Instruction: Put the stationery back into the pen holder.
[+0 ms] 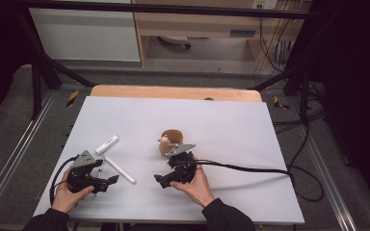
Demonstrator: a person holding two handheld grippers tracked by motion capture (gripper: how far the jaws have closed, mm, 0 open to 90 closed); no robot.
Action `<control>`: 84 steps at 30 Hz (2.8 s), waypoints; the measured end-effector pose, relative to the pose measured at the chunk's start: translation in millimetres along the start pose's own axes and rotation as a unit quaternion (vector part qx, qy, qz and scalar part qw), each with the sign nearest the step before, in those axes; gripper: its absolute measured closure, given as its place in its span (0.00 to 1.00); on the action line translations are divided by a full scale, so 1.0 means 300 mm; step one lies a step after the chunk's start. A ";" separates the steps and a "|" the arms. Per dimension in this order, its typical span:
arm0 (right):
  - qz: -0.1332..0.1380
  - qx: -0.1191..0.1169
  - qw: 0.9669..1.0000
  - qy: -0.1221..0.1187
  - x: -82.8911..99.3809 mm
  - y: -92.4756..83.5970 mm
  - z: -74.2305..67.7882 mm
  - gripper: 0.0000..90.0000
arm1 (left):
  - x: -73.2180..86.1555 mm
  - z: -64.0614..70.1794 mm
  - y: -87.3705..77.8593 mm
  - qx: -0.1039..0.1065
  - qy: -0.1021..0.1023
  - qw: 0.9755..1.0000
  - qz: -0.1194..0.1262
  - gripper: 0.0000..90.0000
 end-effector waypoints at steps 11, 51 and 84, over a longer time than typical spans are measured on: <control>-0.015 -0.016 0.999 -0.024 -0.066 0.103 -0.069 0.07 | 0.001 0.000 -0.002 0.000 0.002 1.000 -0.001 0.08; -0.016 -0.044 0.997 -0.058 -0.095 0.329 -0.167 0.85 | -0.001 0.000 -0.003 0.001 0.003 1.000 -0.002 0.08; -0.043 -0.040 0.997 -0.058 -0.112 0.229 -0.137 0.87 | 0.000 0.001 -0.004 0.000 0.004 1.000 -0.003 0.08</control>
Point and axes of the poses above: each handheld gripper's, and its own axes: y roughly forward along the jaws, x roughly out of its underside, z roughly to its right, the point moved 4 cm from there along y, roughly forward along the jaws, and after that the axes turned 12 degrees about -x, right-handed, at the moved point
